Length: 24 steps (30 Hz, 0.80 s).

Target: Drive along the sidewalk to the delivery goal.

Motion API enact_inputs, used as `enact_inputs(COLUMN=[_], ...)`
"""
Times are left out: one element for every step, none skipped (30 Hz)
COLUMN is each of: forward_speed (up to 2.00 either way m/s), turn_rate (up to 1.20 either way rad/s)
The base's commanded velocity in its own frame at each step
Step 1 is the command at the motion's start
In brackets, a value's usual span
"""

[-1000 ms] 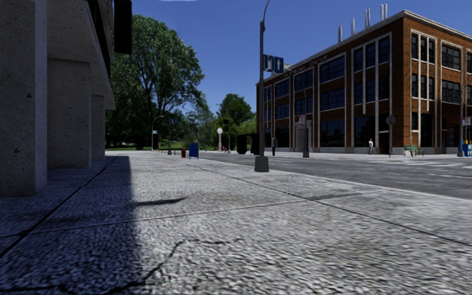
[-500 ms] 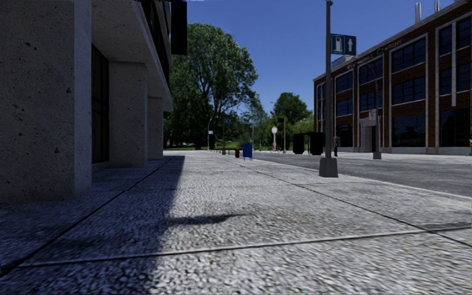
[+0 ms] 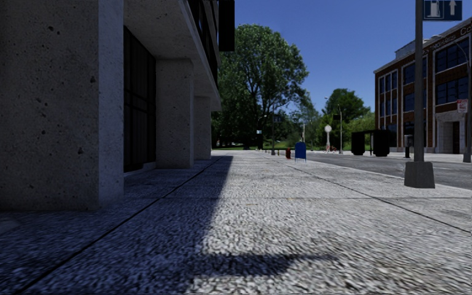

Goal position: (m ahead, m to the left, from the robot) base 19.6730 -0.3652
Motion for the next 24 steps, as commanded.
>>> enact_inputs(forward_speed=[2.00, 2.00, 2.00, 2.00, 2.00, 2.00, 2.00, 2.00, 2.00, 2.00, 2.00, 2.00, 2.00, 2.00, 2.00, 2.00, 2.00, 2.00, 2.00, 2.00, 2.00, 2.00, 2.00, 2.00], turn_rate=[0.00, 0.00, 0.00, 0.00, 0.00, 0.00, 0.00, 0.00, 0.00, 0.00, 0.00, 0.00, 0.00, 0.00, 0.00, 0.00, 0.00, 0.00, 0.00, 0.00, 0.00, 0.00, 0.00, 0.00])
